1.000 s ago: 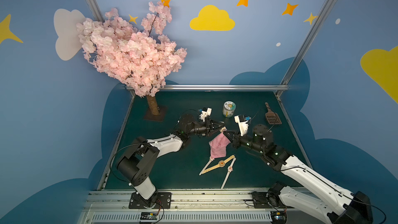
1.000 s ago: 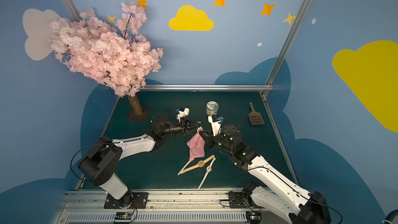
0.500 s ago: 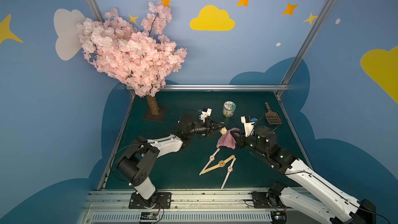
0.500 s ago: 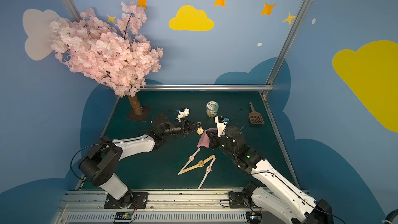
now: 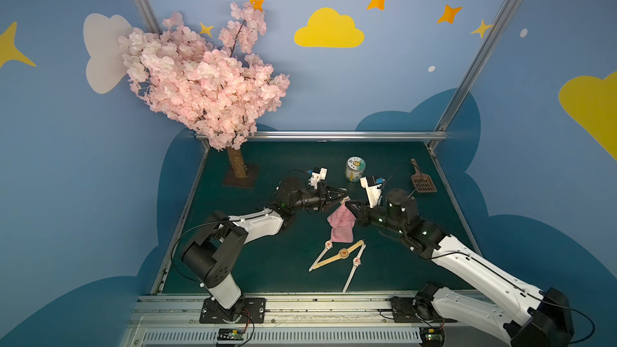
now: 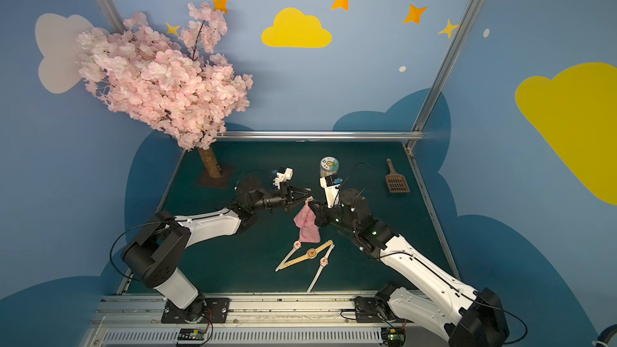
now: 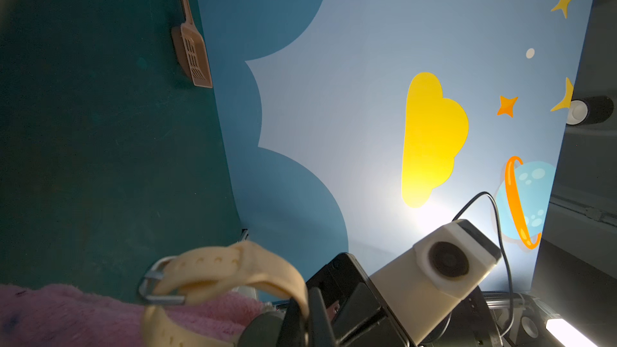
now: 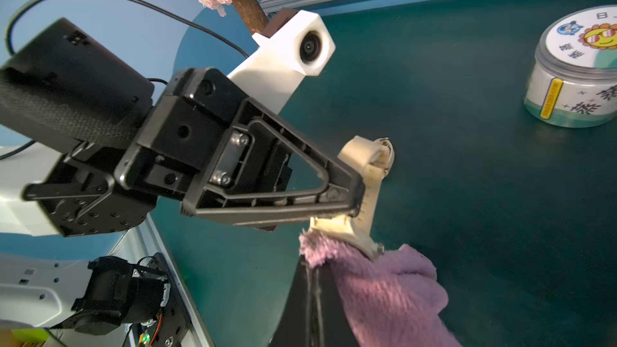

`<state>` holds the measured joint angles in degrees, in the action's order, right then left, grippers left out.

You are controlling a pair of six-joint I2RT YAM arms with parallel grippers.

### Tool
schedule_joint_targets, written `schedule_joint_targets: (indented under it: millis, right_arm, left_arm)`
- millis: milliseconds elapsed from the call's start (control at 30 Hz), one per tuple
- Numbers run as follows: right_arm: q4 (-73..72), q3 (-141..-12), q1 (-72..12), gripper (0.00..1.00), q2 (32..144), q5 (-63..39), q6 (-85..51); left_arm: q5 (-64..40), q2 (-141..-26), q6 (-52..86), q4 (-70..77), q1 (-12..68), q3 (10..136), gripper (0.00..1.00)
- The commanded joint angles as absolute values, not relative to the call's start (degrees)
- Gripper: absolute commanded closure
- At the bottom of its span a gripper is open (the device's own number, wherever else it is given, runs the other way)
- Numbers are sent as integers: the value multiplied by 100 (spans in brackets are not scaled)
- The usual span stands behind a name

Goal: Wipe the watch dial
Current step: Wipe the watch.

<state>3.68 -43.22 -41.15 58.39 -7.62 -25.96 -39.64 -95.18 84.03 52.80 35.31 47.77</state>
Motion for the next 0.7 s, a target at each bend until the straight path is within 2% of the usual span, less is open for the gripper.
schedule_joint_targets:
  millis: [0, 300, 500, 667]
  right_arm:
    - [679, -4457, -4103, 100, 5813, -69, -2757]
    - [1239, -4220, -4052, 100, 5202, 419, -2677]
    - [536, -4015, -4017, 100, 4829, -780, -2411]
    - [-84, -4096, -4025, 100, 5090, -1650, -2353]
  left_arm:
    - [-4157, -9519, 8370, 5477, 3594, 4794, 97]
    - [-4173, -9496, 8385, 5486, 3551, 4754, 97]
    - [-4174, -9484, 8383, 5494, 3527, 4709, 97]
    - [-4171, -9484, 8387, 5502, 3538, 4716, 97]
